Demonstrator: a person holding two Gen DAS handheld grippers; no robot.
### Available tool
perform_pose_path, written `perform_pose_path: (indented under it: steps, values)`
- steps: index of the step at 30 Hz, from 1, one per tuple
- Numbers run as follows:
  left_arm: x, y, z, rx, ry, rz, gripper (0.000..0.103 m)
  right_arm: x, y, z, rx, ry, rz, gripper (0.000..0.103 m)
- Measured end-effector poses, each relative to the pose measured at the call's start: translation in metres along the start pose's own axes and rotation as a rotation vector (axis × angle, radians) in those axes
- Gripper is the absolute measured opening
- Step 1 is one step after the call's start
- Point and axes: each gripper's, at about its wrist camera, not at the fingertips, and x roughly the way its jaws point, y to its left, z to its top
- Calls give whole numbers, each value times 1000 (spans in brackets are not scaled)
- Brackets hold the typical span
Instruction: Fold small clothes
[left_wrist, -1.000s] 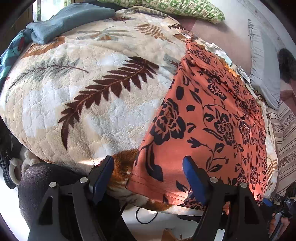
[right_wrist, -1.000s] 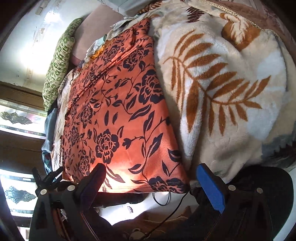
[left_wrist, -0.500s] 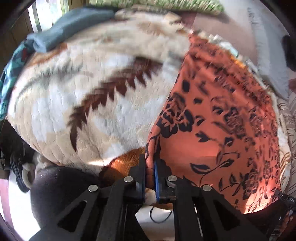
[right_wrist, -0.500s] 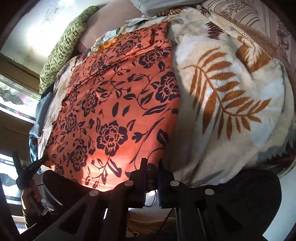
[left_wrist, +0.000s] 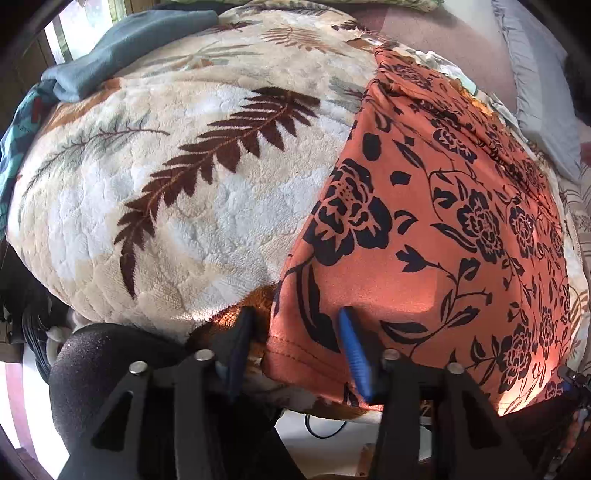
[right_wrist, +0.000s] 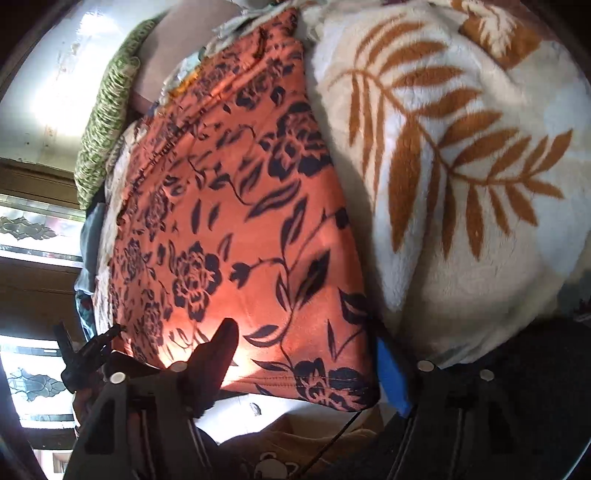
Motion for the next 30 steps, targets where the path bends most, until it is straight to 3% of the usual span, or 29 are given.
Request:
perform_pose_path:
  steps: [2, 3, 5, 8, 10, 13, 15, 17, 18, 20, 22, 25, 30]
  values:
    - [-6, -1, 0, 27, 1, -19, 7, -3, 2, -4, -20, -8, -20, 47]
    - [-10, -1, 0, 34, -6, -26, 7, -4, 1, -5, -23, 0, -10, 22]
    - [-18, -3, 2, 48, -44, -34, 7, -10, -1, -5, -25, -9, 0, 13]
    - [-9, 3, 3, 13, -14, -58, 10, -26, 0, -4, -18, -59, 71, 11]
    - [0, 5, 0, -3, -1, -47, 15, -25, -6, 0, 24, -81, 90, 16]
    - [-1, 0, -3, 21, -5, -43, 25, -2, -15, 0, 64, 23, 65, 23]
    - [2, -2, -2, 5, 7, -53, 29, 0, -11, -4, 34, 19, 60, 24]
    - [2, -4, 0, 8, 20, -52, 23, 0, -10, -3, 41, 17, 75, 24]
    - [1, -6, 1, 24, 22, -52, 8, 0, -9, -3, 33, 19, 79, 21]
    - [-3, -10, 4, 37, 10, -60, 8, -2, -7, -4, 18, 19, 86, 11]
    - [-13, -7, 10, 12, -6, -108, 7, -5, -6, -3, 26, 10, 121, 9]
    - [-36, -7, 31, 8, -53, -169, 7, -17, -8, 2, 70, -22, 246, 8]
    - [-74, -22, 102, 45, -152, -238, 7, -47, 3, 36, 103, -99, 421, 8]
